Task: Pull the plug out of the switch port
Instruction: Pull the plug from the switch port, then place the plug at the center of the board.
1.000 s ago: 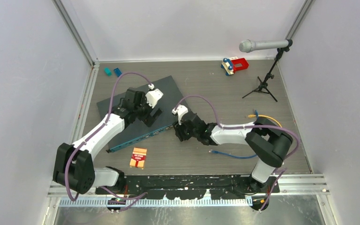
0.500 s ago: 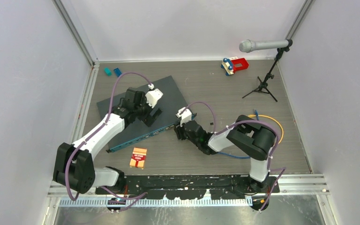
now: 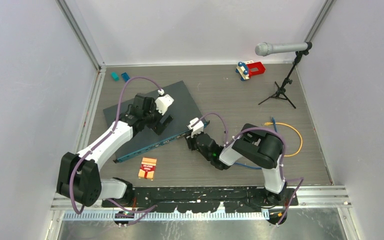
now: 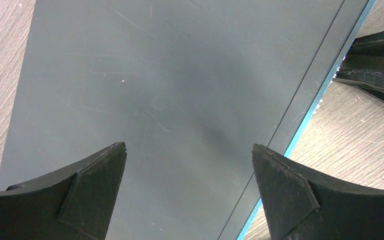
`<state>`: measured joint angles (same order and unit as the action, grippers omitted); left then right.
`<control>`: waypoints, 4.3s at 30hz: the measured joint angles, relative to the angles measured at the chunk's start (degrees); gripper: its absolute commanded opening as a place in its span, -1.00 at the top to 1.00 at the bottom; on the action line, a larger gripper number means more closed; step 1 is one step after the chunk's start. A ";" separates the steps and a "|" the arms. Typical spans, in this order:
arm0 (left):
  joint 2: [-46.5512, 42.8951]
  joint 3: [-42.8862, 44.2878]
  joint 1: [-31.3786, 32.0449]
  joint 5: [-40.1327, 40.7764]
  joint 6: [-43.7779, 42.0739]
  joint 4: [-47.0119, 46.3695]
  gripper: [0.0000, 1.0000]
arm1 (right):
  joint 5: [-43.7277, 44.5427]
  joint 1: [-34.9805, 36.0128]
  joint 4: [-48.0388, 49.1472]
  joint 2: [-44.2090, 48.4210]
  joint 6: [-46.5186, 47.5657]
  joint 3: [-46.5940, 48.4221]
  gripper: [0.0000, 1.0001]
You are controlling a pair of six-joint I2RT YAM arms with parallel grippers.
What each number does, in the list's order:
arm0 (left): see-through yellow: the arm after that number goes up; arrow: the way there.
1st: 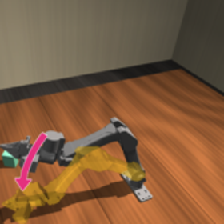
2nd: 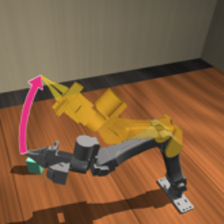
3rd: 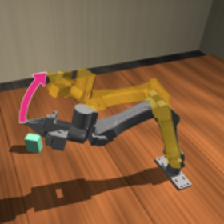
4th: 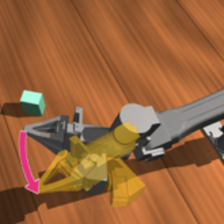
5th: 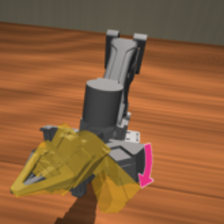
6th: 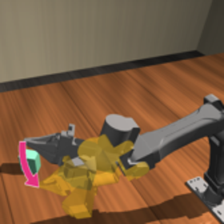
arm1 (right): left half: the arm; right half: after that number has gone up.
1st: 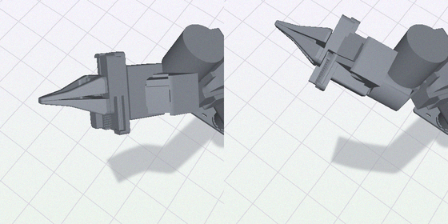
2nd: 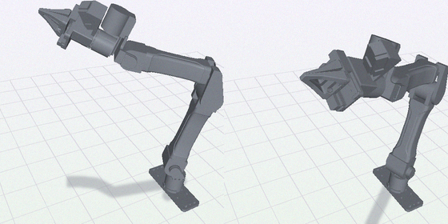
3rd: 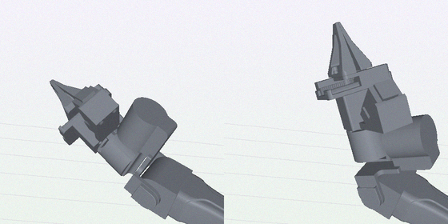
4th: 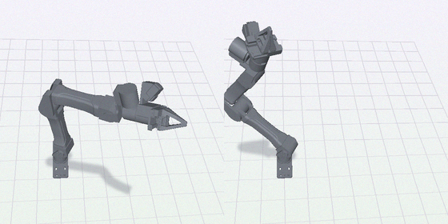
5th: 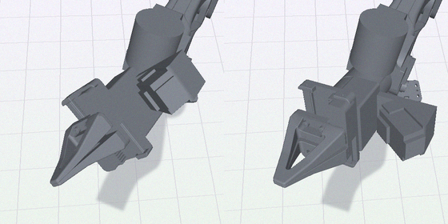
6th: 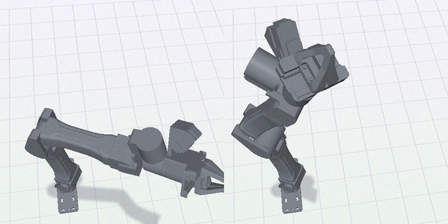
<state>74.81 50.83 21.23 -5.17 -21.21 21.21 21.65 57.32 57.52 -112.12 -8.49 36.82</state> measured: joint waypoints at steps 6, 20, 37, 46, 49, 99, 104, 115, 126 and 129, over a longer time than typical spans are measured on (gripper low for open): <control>0.00 0.00 0.00 0.00 0.00 0.02 -0.99 | 1.70 0.52 4.81 -2.40 1.03 -0.13 0.47; 0.00 0.00 0.00 -0.02 0.00 0.00 -0.99 | 4.09 1.33 9.16 -4.48 1.75 -0.44 0.99; -4.37 -2.38 1.86 -5.97 -5.11 4.59 -0.99 | 4.20 1.44 8.61 -4.17 2.21 -0.59 0.99; -3.50 -4.11 8.13 -4.44 -8.44 7.15 -0.99 | 4.26 1.44 2.60 -2.10 2.32 0.63 1.00; -1.55 -4.15 8.76 -2.47 -8.87 7.06 -0.99 | 4.28 1.44 0.85 -1.57 2.32 1.05 0.99; 7.85 -1.46 9.75 8.98 -7.78 6.93 -0.99 | -9.31 3.61 -24.41 14.47 1.79 -2.64 1.00; 7.78 -1.46 9.46 8.57 -7.78 6.93 -0.99 | -12.50 0.20 -34.34 20.06 2.89 -1.70 1.00; 7.67 -0.13 9.01 7.06 -7.76 7.69 -0.99 | -21.05 -15.87 -65.33 29.51 11.41 10.03 1.00; 5.40 0.11 8.96 6.82 -7.78 7.30 -1.00 | -23.67 -21.49 -76.17 27.76 17.97 9.79 0.98; 5.11 0.09 8.96 6.60 -7.78 7.26 -0.99 | -23.98 -21.49 -77.11 25.11 18.99 10.01 0.84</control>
<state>79.92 50.92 30.20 1.43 -28.99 28.47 -2.33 35.83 -19.59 -87.00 10.50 46.83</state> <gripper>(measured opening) 0.996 0.225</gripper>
